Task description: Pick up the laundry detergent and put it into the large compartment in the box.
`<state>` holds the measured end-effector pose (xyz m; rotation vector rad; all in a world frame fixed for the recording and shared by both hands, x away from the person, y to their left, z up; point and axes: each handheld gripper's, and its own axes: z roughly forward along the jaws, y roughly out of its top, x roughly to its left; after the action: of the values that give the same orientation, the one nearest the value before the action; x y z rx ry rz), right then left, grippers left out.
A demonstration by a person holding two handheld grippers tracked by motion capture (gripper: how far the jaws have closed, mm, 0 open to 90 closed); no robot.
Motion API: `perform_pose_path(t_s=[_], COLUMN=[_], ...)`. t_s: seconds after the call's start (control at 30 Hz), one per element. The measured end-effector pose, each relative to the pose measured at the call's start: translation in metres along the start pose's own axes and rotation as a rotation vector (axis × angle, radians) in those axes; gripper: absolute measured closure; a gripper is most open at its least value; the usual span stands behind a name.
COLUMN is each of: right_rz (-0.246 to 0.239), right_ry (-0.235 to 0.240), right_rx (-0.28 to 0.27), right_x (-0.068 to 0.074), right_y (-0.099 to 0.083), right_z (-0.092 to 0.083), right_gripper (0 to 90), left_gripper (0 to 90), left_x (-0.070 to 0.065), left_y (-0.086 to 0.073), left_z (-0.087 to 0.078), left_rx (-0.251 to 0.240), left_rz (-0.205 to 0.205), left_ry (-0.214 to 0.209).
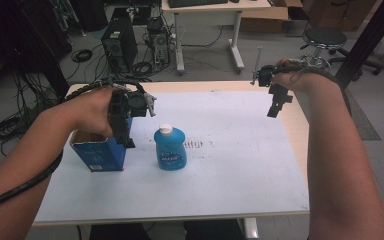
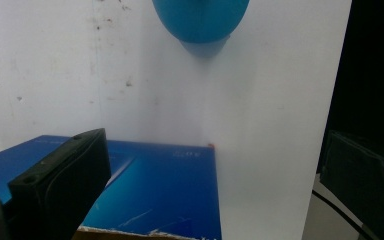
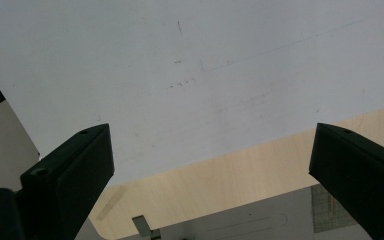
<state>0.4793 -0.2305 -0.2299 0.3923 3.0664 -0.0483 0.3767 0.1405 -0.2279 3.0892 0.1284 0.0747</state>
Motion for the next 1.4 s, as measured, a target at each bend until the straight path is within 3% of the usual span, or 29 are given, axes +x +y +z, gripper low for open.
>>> perform_pose_path(t_s=[0.37,0.67,0.93,1.4], right_rz=[0.002,0.001,-0.012,-0.044], right_ry=[-0.001,-0.007,-0.013,-0.033], right_rx=[-0.001,-0.002,0.000,-0.006], right_x=[0.003,0.005,0.006,0.008], right_y=[-0.003,-0.005,-0.001,0.006], right_z=[0.002,0.001,0.002,0.003], right_gripper=[3.9,3.8,3.8,3.8], left_gripper=[0.1,0.1,0.1,0.1], left_x=[-0.006,-0.010,-0.010,-0.005], left_y=[0.005,0.013,0.030,0.062], left_z=[-0.003,-0.017,-0.027,-0.026], left_rx=[0.006,-0.008,-0.013,-0.015], left_rz=[0.004,0.018,0.039,0.073], left_ry=[0.004,0.018,0.032,0.023])
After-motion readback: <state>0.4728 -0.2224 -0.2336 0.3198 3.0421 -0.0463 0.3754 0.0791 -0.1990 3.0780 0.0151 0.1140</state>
